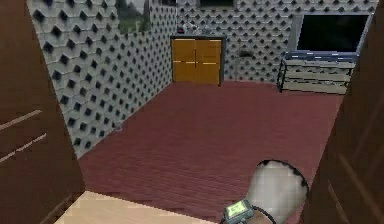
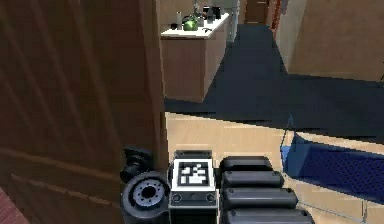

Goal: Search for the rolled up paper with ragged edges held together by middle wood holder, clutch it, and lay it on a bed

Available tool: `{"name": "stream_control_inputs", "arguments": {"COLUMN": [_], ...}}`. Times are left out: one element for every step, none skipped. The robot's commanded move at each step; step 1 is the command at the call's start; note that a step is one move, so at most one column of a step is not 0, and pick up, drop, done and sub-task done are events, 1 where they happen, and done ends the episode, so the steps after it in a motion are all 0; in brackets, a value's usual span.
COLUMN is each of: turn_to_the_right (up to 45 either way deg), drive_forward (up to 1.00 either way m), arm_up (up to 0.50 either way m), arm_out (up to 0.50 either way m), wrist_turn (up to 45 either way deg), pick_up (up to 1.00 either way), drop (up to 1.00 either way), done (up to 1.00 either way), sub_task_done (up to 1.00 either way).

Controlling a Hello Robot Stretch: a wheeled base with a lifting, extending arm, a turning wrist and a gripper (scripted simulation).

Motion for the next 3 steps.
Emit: {"name": "stream_control_inputs", "arguments": {"turn_to_the_right": [9.0,0.0,-12.0], "drive_forward": [0.00,0.35,0.00], "arm_up": [0.00,0.00,0.00], "arm_out": [0.00,0.00,0.00], "wrist_turn": [0.0,0.0,0.0], "pick_up": [0.00,0.00,0.00], "drop": [0.00,0.00,0.00], "done": [0.00,0.00,0.00], "sub_task_done": [0.00,0.00,0.00]}}
